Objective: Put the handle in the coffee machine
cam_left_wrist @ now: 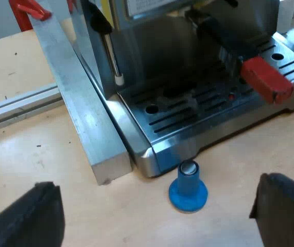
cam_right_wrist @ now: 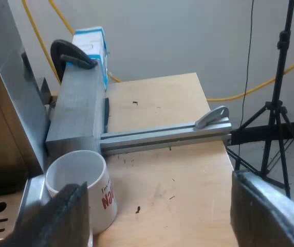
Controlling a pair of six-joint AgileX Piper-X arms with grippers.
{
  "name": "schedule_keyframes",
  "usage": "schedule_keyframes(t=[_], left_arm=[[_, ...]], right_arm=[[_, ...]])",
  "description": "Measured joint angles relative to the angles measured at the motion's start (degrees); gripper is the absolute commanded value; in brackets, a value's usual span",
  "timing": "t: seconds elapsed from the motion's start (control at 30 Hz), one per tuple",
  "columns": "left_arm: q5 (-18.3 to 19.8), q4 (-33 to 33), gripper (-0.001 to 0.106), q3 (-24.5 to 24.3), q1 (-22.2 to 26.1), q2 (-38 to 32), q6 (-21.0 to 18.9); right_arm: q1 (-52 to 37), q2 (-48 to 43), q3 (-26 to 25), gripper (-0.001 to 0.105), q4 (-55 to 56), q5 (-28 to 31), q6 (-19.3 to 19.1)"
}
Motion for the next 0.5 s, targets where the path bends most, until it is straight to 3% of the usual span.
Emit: schedule_keyframes(t=[0.23, 0.5], left_arm=[[0.0, 0.0, 0.077, 4.2, 0.0, -5.4, 0.0], [0.2, 0.5, 0.077, 6.8, 0.4, -5.4, 0.3]], right_arm=[[0.0, -0.1, -0.1, 0.061, 0.8, 0.6, 0.0], [0.0, -0.1, -0.1, 0.061, 0.8, 0.7, 0.7]])
